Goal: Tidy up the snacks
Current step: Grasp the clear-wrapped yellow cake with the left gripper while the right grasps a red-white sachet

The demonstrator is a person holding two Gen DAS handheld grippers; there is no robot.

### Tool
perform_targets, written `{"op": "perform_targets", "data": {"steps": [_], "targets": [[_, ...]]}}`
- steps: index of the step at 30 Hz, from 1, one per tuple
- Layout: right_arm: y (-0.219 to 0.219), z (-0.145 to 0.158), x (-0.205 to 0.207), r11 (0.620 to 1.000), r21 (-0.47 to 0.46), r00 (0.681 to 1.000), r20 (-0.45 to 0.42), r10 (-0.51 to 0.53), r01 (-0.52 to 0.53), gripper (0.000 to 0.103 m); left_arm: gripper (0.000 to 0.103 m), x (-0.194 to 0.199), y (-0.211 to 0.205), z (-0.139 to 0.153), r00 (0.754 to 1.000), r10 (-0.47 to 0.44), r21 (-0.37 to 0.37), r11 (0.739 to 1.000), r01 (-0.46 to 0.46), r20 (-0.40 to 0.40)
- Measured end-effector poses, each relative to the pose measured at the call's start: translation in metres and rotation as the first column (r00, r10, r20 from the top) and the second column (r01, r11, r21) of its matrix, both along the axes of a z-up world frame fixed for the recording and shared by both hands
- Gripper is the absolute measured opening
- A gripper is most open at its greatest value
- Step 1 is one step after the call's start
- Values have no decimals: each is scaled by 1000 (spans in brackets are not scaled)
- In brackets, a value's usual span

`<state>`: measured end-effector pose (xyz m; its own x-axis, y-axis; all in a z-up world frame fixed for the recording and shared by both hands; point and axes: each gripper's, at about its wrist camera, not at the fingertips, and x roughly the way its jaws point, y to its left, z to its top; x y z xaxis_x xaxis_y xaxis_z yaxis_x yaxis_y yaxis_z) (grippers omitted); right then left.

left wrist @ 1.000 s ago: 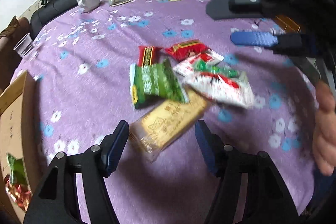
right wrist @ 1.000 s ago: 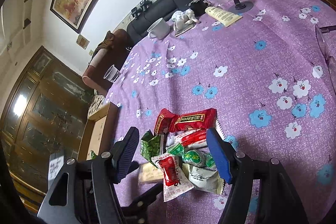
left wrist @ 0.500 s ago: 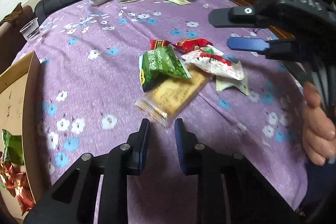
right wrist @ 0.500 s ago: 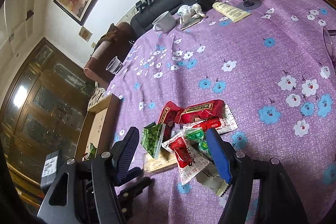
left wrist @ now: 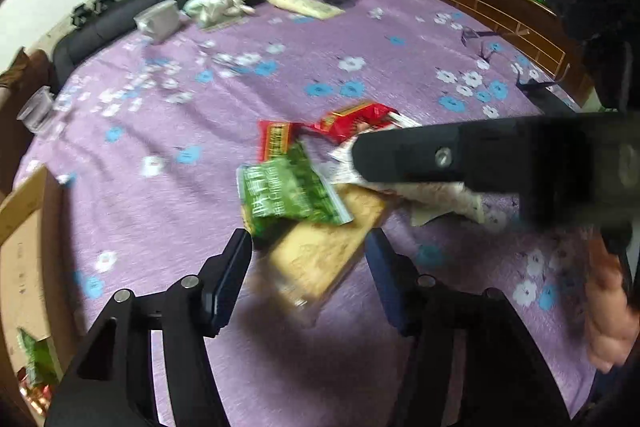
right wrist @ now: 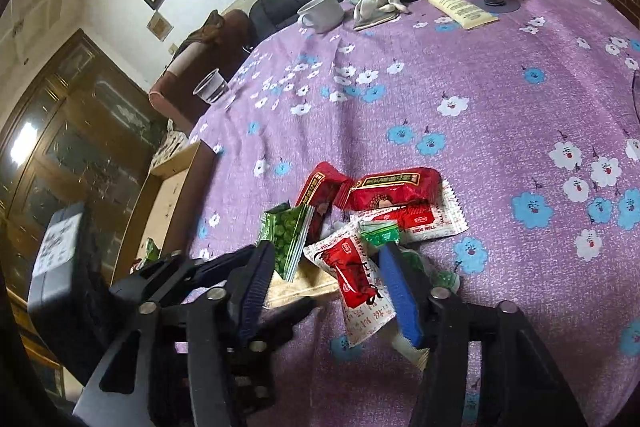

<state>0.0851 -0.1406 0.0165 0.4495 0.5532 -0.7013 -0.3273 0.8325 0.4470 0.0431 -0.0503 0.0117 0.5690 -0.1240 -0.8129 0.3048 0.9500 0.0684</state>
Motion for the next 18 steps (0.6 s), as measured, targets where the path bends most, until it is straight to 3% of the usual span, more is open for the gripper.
{"op": "perform_targets", "data": {"steps": [3, 9, 12, 15, 18], "targets": [[0, -3, 1, 1000, -9, 1000, -7, 1, -1, 48, 58, 0, -6, -3, 1000, -9, 2, 1000, 9, 21], [6, -9, 1, 999, -41, 1000, -15, 20, -21, 48, 36, -8, 8, -2, 998, 51, -20, 999, -50, 24], [11, -12, 1, 996, -83, 1000, -13, 22, -23, 39, 31, -16, 21, -1, 996, 94, -37, 995, -94, 4], [17, -19, 1, 992, -128, 1000, -15, 23, -24, 32, 31, -27, 31, -1, 993, 115, -60, 992, -115, -13], [25, -21, -3, 984, -174, 999, -2, 41, -41, 32, 31, -33, 32, 0, 993, 114, -49, 992, -115, -15]]}}
